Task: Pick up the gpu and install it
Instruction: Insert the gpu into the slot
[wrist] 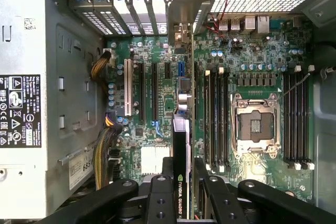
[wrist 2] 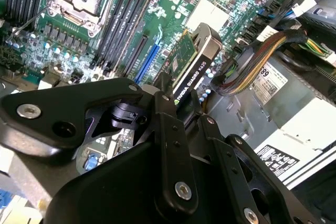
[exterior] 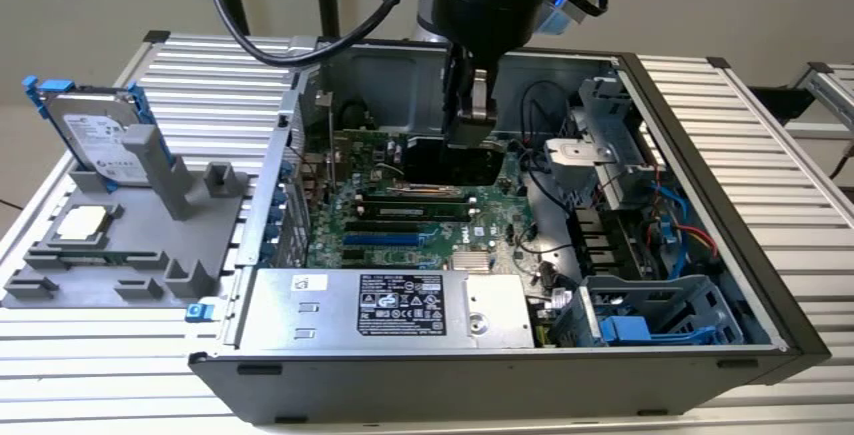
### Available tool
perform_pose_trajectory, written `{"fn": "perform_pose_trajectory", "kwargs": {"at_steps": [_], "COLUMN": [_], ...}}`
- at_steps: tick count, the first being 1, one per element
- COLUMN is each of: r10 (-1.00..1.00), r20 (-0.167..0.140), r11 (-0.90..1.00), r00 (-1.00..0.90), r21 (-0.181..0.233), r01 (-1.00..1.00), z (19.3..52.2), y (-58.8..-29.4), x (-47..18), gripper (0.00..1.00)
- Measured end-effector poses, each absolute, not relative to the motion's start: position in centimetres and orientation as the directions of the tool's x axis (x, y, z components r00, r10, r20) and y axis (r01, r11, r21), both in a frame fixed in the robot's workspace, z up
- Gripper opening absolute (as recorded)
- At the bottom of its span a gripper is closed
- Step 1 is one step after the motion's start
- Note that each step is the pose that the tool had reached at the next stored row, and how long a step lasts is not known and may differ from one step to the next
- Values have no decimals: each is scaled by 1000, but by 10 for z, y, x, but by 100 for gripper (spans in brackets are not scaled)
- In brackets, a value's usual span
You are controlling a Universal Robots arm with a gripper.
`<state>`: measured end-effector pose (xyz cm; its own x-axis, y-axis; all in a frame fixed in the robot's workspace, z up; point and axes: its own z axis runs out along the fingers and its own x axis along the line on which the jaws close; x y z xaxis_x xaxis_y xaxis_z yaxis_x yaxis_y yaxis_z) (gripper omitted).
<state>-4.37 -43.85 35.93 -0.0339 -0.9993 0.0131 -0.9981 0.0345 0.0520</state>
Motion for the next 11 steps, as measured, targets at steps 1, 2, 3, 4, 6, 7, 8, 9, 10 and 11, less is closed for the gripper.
{"fn": "perform_pose_trajectory", "kwargs": {"at_steps": [1,2,3,4,6,7,8,9,10,11], "r10": [-999,-999,-999,-999,-999,-999,-999,-998,-998,-998], "r20": [13,13,13,13,13,13,13,13,13,13], "r11": [35,35,36,38,42,46,50,54,58,65], "r00": [-34,-35,-35,-37,-42,-45,-49,-53,-58,-64], "r21": [52,52,52,52,52,52,52,52,52,52], "r01": [-998,-998,-998,-998,-998,-998,-997,-997,-997,-997], "z": [359,359,359,358,358,357,356,356,356,355], "y": [-438,-438,-438,-438,-438,-439,-438,-438,-438,-438], "x": [-44,-44,-44,-44,-44,-44,-44,-44,-44,-44], "gripper": [0,0,0,0,0,0,0,0,0,0]}}
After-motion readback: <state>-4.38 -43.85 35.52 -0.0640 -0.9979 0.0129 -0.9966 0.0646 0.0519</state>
